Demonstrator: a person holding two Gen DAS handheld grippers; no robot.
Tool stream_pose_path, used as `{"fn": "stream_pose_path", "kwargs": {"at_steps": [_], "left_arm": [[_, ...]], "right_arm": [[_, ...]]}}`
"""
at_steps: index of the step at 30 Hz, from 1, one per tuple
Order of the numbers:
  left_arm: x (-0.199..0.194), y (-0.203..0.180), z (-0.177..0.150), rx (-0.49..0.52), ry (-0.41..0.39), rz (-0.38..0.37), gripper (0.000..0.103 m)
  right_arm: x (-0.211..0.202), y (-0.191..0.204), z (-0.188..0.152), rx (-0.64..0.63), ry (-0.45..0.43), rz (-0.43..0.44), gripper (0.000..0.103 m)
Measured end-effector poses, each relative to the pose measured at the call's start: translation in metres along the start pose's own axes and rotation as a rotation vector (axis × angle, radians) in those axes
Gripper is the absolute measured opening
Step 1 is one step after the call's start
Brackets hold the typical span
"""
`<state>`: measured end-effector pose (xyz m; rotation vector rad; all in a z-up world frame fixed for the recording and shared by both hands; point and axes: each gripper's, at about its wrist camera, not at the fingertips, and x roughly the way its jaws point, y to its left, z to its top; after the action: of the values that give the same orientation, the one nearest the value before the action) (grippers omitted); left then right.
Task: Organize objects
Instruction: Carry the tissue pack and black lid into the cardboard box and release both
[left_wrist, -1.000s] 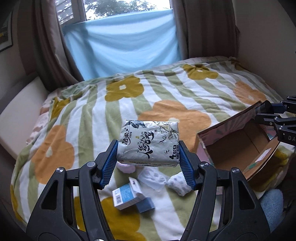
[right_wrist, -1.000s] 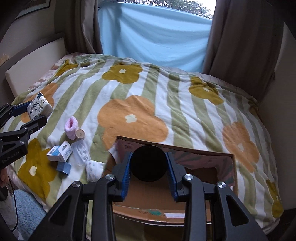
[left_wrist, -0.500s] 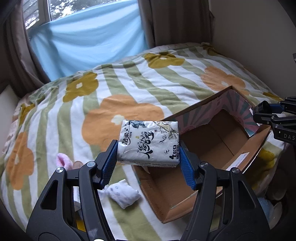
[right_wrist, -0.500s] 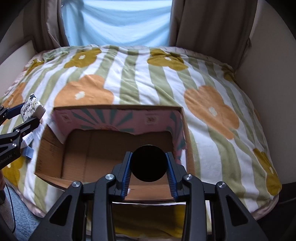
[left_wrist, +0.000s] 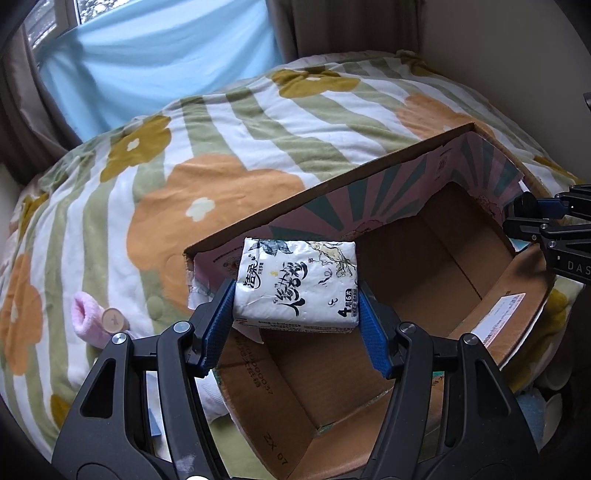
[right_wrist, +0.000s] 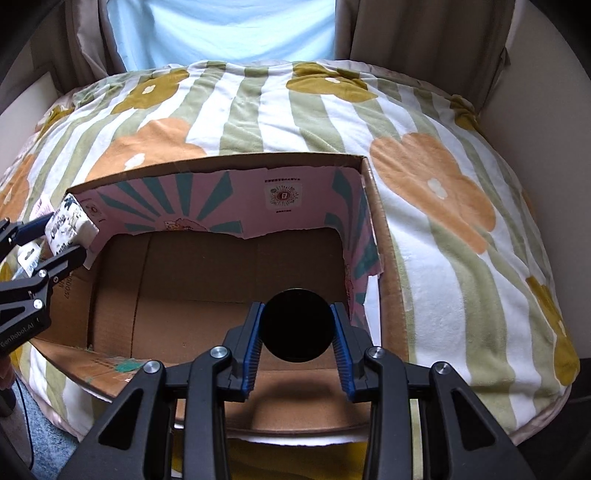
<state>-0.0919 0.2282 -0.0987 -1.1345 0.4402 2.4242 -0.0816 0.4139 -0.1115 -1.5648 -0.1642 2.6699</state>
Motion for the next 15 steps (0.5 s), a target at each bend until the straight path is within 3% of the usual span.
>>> {"fn": "stream_pose_path", "kwargs": {"at_steps": [4,5,6,7,8,10,12,15], "left_arm": [[-0.002,0.001,0.002,0.000,-0.013,-0.005,0.065],[-0.002,0.001,0.002,-0.003,-0.013,0.000,0.072],[-0.003,0.002,0.003,-0.010,-0.019,0.007,0.095],[-0.005,0.003,0.003,-0.016,-0.028,0.008,0.103],[-0.008,0.005,0.003,-0.020,-0.040,0.001,0.103],[-0.011,0.007,0.003,-0.019,-0.042,0.000,0.103],[-0.015,0.006,0.004,-0.006,-0.048,0.020,0.103],[-0.021,0.006,0.003,-0.002,-0.053,0.029,0.103]], "right_arm": [[0.007,0.000,0.002,0.020,0.027,0.019,0.034],[0.008,-0.001,0.002,0.029,0.036,0.033,0.037],[0.009,-0.001,0.003,0.036,0.040,0.045,0.048],[0.009,-0.001,0.003,0.035,0.033,0.052,0.056],[0.007,0.000,0.004,0.028,0.019,0.053,0.061],[0.004,0.003,0.004,0.012,-0.019,0.035,0.089],[0.002,0.005,0.004,-0.004,-0.030,0.084,0.103],[0.000,0.010,0.003,-0.023,-0.041,0.108,0.102]]}}
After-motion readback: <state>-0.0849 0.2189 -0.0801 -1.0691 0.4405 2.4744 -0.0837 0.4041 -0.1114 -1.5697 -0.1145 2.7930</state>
